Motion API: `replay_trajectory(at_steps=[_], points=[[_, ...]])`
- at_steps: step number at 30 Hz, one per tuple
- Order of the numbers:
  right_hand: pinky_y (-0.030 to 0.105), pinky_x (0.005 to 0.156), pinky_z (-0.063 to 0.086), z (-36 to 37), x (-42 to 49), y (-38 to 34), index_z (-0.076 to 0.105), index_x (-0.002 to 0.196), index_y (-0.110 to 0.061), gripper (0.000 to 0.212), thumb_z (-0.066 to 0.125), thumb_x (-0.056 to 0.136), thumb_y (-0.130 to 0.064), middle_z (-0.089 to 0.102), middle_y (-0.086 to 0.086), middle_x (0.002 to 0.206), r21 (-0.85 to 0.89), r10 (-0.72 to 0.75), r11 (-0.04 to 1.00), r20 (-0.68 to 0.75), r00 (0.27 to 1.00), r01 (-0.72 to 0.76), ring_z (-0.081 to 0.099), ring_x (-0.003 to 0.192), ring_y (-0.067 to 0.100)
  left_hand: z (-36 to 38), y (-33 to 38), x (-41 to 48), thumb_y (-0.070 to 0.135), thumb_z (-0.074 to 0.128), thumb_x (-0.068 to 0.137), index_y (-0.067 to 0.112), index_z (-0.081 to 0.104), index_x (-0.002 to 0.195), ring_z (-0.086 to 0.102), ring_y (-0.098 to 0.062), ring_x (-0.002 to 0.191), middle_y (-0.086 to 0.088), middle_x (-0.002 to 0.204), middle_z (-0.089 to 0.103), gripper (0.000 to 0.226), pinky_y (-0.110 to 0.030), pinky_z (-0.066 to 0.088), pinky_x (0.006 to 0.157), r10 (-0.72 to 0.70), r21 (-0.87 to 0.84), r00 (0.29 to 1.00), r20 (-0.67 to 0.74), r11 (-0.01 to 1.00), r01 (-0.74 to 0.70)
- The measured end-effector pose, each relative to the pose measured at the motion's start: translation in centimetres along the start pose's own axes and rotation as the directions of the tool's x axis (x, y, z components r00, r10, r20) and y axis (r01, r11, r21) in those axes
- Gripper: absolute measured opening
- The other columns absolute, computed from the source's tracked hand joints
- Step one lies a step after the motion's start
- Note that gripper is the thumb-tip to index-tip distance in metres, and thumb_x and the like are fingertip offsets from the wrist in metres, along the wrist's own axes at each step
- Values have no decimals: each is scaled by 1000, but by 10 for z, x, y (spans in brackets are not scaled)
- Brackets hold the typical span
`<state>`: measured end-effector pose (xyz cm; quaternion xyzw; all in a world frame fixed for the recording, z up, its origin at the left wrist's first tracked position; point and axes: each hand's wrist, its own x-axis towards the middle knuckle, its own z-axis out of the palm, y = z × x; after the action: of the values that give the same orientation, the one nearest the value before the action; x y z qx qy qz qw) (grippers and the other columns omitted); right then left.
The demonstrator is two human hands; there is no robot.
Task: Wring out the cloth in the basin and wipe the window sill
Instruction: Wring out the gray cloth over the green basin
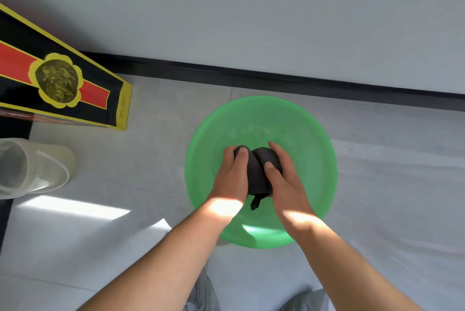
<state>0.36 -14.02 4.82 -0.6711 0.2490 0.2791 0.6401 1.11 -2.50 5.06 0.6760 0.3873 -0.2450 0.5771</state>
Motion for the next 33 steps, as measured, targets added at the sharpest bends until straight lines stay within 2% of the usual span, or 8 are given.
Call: replay_trajectory(at_steps=[3,5,7,10,13,16,21,33], points=[[20,52,50,-1,1,-6,65,115,-21,27,49,100,-6,66,1,106,38,-41,998,-64,997,43,62,70,0,1,-7,-9,22,44,101,44,36,144,51,-15,123,13,135,48,49,-35,40,108,111,-48,993,40,993,-109],[15,54,48,7,4,-9,66,104,-11,18,50,99,-4,67,5,96,22,-58,998,-93,994,60,60,71,3,6,-9,-14,23,45,102,40,31,149,45,-7,128,17,139,42,52,-27,35,110,162,-57,987,17,985,-160],[16,65,48,16,6,-8,65,99,-6,14,51,100,-9,67,5,90,62,-42,997,-74,996,47,60,77,9,11,-8,-14,38,44,98,35,43,140,50,-10,123,11,138,48,43,-31,39,107,212,-8,975,-69,977,-213],[24,72,53,26,7,-8,65,97,-3,22,51,103,-19,70,7,88,153,-2,988,-41,999,9,63,78,12,12,-7,-7,56,37,88,30,51,101,60,-16,89,3,99,64,33,-35,47,79,344,158,922,-180,935,-318],[40,76,56,31,11,-4,65,85,-10,31,54,102,-34,71,14,84,160,-3,987,-66,998,14,65,77,20,10,-6,-7,55,37,91,23,43,79,57,-19,66,7,69,60,35,-33,33,59,393,285,899,-195,899,-331],[47,71,55,34,14,-3,60,81,-4,40,55,99,-39,67,18,78,124,-12,992,-86,996,23,62,72,22,10,-5,-7,48,40,99,23,39,72,55,-25,66,9,64,56,37,-35,33,58,375,307,903,-207,902,-304],[36,60,46,34,21,-7,53,82,10,45,55,101,-31,56,14,70,99,-30,994,-83,996,38,52,64,18,10,-4,-3,51,38,96,19,44,72,58,-29,71,3,68,59,41,-40,46,65,318,267,921,-225,929,-256],[28,52,25,31,34,-7,37,58,-15,37,50,93,-11,32,0,51,-44,34,998,-161,986,-42,28,54,17,15,6,0,25,40,100,15,37,65,39,-23,62,0,63,45,36,-37,32,62,187,190,959,-214,971,-147]])
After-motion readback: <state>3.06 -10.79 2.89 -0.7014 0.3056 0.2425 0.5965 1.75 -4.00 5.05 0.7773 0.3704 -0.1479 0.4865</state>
